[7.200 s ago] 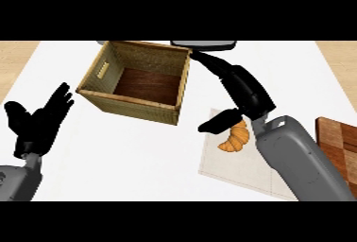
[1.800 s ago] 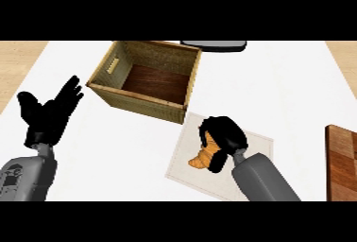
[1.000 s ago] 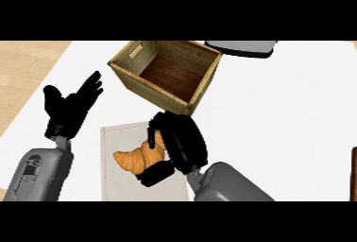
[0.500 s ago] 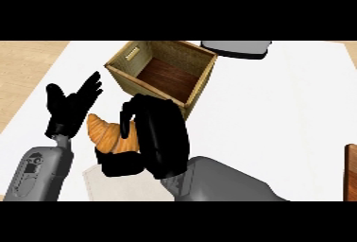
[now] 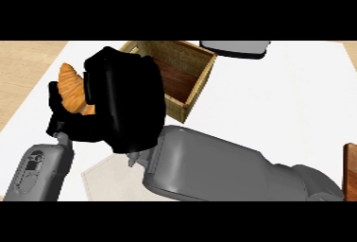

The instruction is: Pick the croissant from the placemat and place it in the basket

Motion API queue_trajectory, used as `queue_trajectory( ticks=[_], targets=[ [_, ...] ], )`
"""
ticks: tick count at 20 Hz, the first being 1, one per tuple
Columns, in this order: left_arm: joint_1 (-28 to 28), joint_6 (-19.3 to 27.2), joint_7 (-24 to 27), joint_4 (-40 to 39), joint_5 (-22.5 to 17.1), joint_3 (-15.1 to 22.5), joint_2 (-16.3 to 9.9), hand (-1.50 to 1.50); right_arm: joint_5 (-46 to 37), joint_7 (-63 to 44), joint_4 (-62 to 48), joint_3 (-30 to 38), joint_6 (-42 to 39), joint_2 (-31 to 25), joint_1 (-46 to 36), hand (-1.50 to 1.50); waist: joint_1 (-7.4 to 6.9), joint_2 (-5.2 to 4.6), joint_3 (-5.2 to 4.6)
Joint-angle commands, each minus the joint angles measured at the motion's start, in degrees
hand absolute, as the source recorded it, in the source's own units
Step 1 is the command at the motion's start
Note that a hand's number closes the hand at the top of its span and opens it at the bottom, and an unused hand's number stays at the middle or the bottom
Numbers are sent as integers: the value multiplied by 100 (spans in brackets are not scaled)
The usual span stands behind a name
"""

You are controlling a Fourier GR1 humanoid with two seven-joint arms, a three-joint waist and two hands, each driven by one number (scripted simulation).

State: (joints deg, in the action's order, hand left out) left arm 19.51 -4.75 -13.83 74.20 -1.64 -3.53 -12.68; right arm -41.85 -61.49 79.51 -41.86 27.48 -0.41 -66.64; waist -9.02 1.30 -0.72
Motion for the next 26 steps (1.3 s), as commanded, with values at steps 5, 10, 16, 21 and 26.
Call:
queue_trajectory(
  ticks=[5,10,16,21,26],
  targets=[
    [105,4,-7,-72,-4,-71,-67,0,-124,-1527,-1232,479,-103,39,-1643,150,29,-52,-8],
    [195,89,3,-46,30,-54,-1,0,-199,-1884,-2180,557,-273,39,-2345,150,94,-98,0],
    [60,69,74,-3,27,-99,-60,0,101,-1989,-2971,577,-104,38,-2784,150,145,-166,24],
    [-10,49,174,-22,-16,-195,-114,0,350,-1746,-3541,503,-9,38,-3119,150,234,-189,30],
    [120,50,53,32,-62,-255,-162,0,549,-1653,-3685,206,699,38,-2769,150,213,-205,36]
  ],
)
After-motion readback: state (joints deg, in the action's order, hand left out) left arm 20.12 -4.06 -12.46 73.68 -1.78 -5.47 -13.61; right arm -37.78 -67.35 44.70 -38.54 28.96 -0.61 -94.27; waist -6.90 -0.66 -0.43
